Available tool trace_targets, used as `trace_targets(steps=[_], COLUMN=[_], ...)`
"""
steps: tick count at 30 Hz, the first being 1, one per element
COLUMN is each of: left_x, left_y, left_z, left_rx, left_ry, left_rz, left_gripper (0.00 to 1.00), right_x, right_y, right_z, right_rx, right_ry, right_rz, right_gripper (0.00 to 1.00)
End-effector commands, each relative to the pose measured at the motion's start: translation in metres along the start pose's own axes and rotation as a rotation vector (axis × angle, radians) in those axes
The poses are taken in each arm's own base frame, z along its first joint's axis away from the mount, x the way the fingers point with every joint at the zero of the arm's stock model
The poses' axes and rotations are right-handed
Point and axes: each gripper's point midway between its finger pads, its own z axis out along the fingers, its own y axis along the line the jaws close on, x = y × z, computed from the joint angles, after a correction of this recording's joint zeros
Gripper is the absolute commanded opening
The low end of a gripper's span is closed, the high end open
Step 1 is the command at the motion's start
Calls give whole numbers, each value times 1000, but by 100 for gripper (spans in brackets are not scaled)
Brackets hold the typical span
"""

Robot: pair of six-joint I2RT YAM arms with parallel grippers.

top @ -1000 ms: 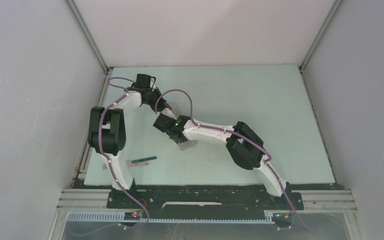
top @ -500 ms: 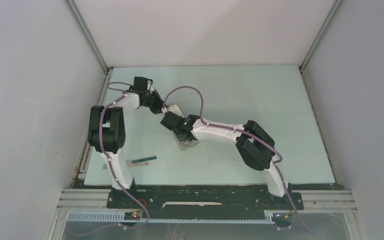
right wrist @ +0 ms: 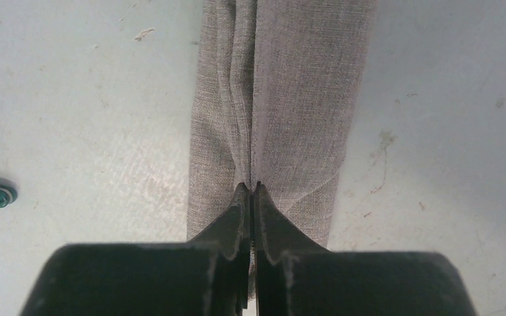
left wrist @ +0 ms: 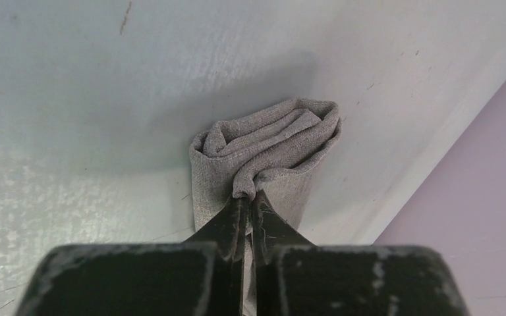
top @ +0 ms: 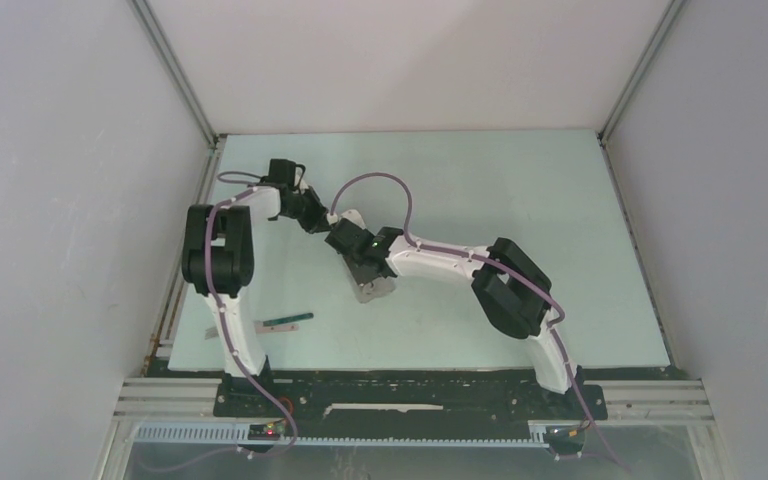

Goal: Fold the napkin into a case and place the utensils inside
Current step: Fold the 2/3-rectangle-folded napkin at the center of the board.

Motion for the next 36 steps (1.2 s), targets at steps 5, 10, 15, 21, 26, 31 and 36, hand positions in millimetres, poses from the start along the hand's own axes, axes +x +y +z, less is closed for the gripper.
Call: trace_targets(steps=[5, 10, 15, 21, 26, 31, 36], left_x=[-21, -26, -29, -8, 10, 10, 5], left_y=[-16, -25, -29, -33, -44, -26, -17], left_z=[-16, -48, -86, -87, -62, -47, -26], left_rx=[25, -18, -64, 4, 112, 68, 43], left_ry=[-63, -119, -174, -120, -23, -13, 10], left_rz=[66, 120, 175, 181, 127, 94, 49], left_gripper=[18, 44, 70, 72, 35, 19, 12], right_x=[-4, -8, -19, -50, -64, -67, -56], right_y=[17, 21, 14, 4, -6, -7, 7], right_z=[-14, -32, -59, -78, -58, -38, -25], right_rx=[-113, -264, -540, -711, -715, -772, -792], right_ry=[-4, 1, -7, -79, -81, -41, 1], right_rz=[54, 116, 249, 335, 486, 583, 597], right_gripper=[9, 31, 46, 58, 54, 45, 42])
